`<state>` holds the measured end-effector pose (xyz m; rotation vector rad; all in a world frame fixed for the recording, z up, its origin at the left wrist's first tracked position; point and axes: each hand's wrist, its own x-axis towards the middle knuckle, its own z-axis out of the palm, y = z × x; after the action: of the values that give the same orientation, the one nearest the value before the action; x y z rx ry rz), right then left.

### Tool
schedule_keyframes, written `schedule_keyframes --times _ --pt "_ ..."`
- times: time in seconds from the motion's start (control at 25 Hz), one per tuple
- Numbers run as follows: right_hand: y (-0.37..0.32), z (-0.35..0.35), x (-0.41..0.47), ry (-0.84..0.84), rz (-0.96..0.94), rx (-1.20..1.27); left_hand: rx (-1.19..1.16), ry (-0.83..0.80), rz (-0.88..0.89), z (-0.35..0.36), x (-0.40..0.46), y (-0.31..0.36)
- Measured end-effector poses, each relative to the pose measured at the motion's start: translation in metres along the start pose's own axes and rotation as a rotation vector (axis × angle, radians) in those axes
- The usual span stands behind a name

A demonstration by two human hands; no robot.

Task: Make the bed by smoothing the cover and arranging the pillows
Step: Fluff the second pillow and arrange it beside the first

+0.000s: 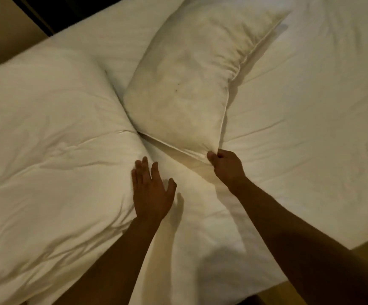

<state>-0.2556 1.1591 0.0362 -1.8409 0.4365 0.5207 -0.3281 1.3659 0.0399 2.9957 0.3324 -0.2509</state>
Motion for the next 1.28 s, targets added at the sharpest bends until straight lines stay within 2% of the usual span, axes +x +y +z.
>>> schedule_keyframes --times 0.16,0.24,0.36,0.44,0.52,0.6,0.68,0.72,0.76,0.88,1.0,1.12,1.2,1.28 --pt "0.095 -0.162 -0.051 0.021 0.103 -0.085 -0.245 -0.026 -0.17 0.001 0.016 0.066" --pt "0.136 -0.234 -0.08 -0.062 0.219 -0.211 -0.335 -0.101 -0.233 0.004 0.025 0.096" --pt "0.188 -0.286 -0.114 -0.189 0.443 -0.345 -0.498 -0.233 -0.269 0.016 0.032 0.134" --pt "0.208 -0.289 -0.118 -0.198 0.5 -0.414 -0.651 -0.284 -0.334 0.021 0.036 0.16" --pt "0.207 -0.286 -0.096 -0.096 0.458 -0.418 -0.782 -0.311 -0.479 0.018 0.05 0.176" --pt "0.184 -0.282 -0.059 0.056 0.42 -0.197 -0.844 -0.332 -0.557 0.006 0.067 0.174" --pt "0.15 -0.28 -0.022 0.18 0.446 0.2 -0.869 -0.367 -0.493 -0.001 0.068 0.173" --pt "0.134 -0.274 -0.009 0.224 0.448 0.292 -0.889 -0.382 -0.449 -0.002 0.061 0.174" --pt "0.121 -0.266 0.0 0.239 0.412 0.249 -0.911 -0.402 -0.431 -0.005 0.051 0.177" --pt "0.107 -0.232 -0.023 0.275 0.36 -0.209 -0.971 -0.499 -0.508 -0.006 0.006 0.167" --pt "0.141 -0.209 -0.097 0.17 0.444 -0.206 -0.924 -0.659 -0.624 0.003 -0.061 0.127" --pt "0.179 -0.201 -0.172 0.009 0.488 -0.17 -0.846 -0.836 -0.633 0.01 -0.12 0.081" --pt "0.192 -0.208 -0.173 0.008 0.464 -0.114 -0.906 -0.802 -0.642 0.012 -0.12 0.066" --pt "0.174 -0.217 -0.133 0.086 0.419 -0.055 -1.027 -0.648 -0.706 0.012 -0.091 0.066"
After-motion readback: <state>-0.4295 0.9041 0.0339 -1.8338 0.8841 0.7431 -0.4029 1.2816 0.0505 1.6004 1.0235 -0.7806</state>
